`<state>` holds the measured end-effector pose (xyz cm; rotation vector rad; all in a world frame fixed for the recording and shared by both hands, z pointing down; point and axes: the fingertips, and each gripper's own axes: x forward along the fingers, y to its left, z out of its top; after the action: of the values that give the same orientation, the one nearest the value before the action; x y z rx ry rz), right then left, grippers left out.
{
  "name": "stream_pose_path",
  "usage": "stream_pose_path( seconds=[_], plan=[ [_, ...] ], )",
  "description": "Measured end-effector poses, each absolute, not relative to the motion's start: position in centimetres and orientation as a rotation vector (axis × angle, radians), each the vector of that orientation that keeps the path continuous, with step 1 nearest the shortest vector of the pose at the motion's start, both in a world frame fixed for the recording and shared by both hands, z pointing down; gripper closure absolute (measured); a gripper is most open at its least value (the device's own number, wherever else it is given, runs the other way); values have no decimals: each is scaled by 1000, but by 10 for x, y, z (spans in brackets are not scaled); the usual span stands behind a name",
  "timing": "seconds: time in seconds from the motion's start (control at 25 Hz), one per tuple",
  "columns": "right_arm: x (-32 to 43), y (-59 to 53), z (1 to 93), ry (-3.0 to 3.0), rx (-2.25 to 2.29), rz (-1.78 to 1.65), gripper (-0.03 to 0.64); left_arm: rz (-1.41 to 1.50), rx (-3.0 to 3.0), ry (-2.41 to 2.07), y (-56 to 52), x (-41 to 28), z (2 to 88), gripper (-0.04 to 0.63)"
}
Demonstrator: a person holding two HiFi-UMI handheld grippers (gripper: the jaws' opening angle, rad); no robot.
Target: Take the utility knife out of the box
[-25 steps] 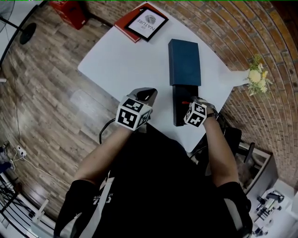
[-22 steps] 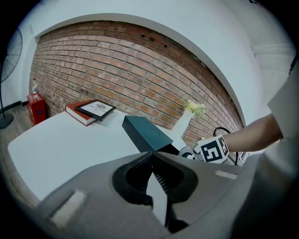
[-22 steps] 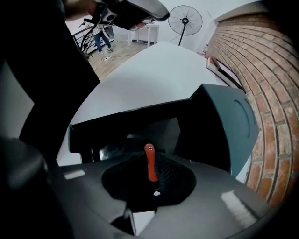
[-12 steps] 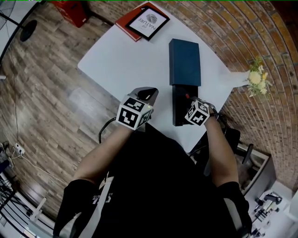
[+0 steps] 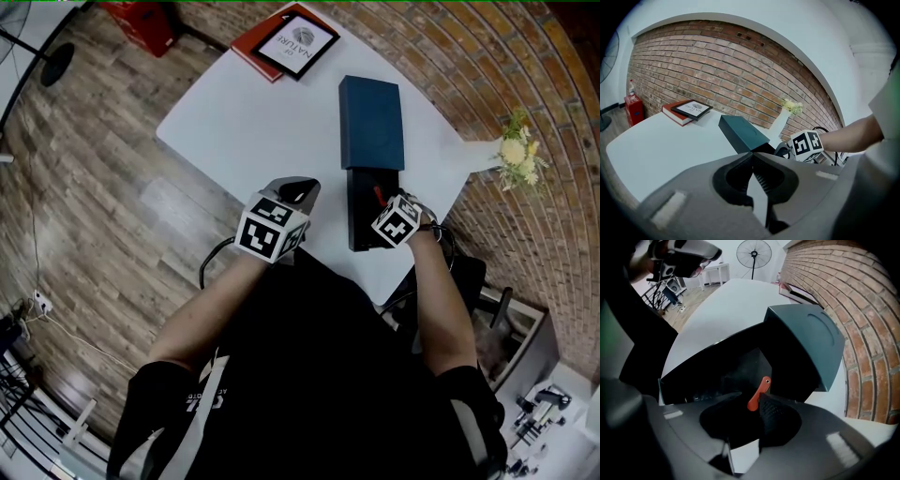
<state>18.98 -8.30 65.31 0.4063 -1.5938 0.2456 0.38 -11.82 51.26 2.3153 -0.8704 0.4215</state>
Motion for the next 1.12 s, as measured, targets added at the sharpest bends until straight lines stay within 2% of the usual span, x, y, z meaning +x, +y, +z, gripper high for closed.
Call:
stream_pose_path(
  seconds=[0.16, 0.64, 0.76, 1.04, 1.12],
  plan=[
    [189, -79, 654, -1592, 383, 292, 552, 412, 2317, -869, -117, 5, 511, 588],
    [185, -62, 653, -1601, 347, 270, 577, 406, 2328, -854, -111, 7, 509, 589],
    [182, -62, 650, -1667, 382, 328, 617, 408, 2330, -850, -110, 7, 508, 589],
    [180, -64, 644, -1671, 396, 264, 617, 421, 2324, -859, -110, 4, 510, 589],
    [174, -71, 642, -1684, 406, 244, 596, 422, 2321, -860, -111, 4, 512, 589]
  ],
)
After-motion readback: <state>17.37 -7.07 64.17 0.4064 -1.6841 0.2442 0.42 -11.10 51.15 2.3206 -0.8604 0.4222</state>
